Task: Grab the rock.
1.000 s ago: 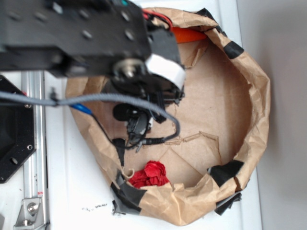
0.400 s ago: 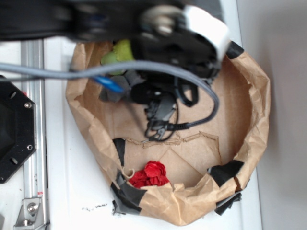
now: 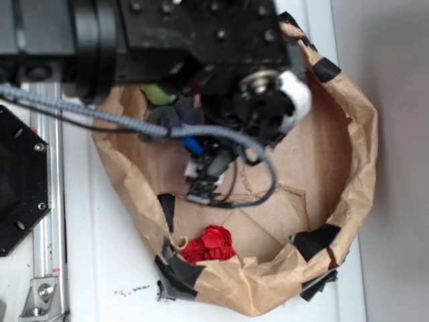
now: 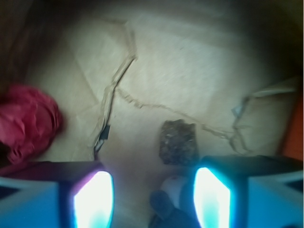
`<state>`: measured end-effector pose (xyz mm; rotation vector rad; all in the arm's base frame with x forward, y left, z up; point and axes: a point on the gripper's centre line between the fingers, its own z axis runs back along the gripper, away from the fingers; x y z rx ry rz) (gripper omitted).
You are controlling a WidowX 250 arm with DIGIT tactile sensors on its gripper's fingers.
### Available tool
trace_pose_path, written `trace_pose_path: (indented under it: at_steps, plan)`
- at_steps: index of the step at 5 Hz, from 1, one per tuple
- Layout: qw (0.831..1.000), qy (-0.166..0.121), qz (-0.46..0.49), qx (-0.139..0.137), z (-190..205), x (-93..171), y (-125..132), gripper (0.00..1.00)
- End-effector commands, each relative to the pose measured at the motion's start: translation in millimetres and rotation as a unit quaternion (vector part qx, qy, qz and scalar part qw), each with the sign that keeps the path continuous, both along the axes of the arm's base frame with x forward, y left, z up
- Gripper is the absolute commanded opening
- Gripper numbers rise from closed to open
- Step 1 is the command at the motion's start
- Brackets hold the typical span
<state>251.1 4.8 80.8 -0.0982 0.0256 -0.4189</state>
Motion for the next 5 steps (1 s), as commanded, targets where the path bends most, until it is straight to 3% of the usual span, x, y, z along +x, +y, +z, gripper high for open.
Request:
trace_pose_path:
  at_steps: [1, 3, 4, 5]
  plan:
    - [0.998, -0.017, -0.038, 0.042, -20, -11, -6, 1.00]
    - [0.998, -0.015, -0.029, 0.055, -30, -5, 9, 1.00]
    - [0.999, -0.014, 0.003, 0.036, -27, 9, 27, 1.00]
    - [0.999, -0.011, 0.009, 0.036, -30, 21, 32, 1.00]
